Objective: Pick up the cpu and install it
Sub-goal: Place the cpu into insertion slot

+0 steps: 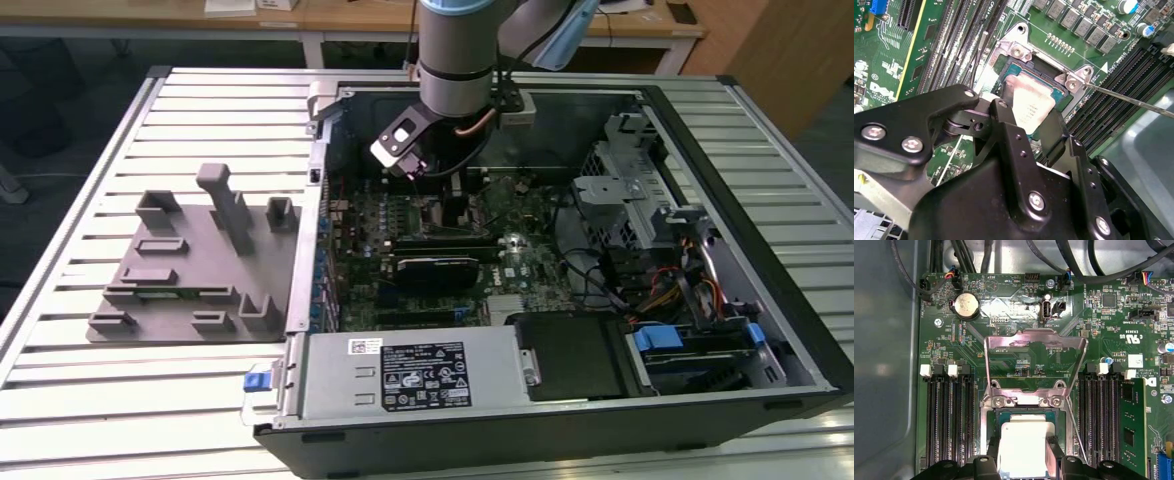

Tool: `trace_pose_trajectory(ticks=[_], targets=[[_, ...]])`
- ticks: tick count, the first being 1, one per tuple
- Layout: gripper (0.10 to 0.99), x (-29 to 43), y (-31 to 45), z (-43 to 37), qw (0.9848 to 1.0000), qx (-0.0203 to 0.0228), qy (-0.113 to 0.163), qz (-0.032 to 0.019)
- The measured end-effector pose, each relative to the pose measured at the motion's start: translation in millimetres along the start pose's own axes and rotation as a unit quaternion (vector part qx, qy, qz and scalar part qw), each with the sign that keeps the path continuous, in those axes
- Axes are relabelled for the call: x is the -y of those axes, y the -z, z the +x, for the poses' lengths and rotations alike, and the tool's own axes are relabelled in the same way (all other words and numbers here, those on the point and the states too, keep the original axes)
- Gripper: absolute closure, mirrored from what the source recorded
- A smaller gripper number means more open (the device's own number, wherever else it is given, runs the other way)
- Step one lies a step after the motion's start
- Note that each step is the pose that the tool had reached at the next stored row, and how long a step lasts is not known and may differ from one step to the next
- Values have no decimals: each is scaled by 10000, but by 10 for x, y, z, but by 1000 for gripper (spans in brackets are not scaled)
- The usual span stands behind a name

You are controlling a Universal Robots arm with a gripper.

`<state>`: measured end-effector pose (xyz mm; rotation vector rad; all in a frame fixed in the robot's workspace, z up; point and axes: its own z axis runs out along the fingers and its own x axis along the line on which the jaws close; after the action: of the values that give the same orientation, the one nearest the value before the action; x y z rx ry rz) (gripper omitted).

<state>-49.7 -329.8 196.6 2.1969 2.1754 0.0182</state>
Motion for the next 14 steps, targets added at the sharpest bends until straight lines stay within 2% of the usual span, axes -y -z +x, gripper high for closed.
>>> trace_pose_trajectory(ticks=[4,10,14], targets=[[627,0,1,0,10000,-1,0,-1],[627,-2,48,-1,10000,-1,0,0],[627,-1,24,-1,10000,-4,1,0]])
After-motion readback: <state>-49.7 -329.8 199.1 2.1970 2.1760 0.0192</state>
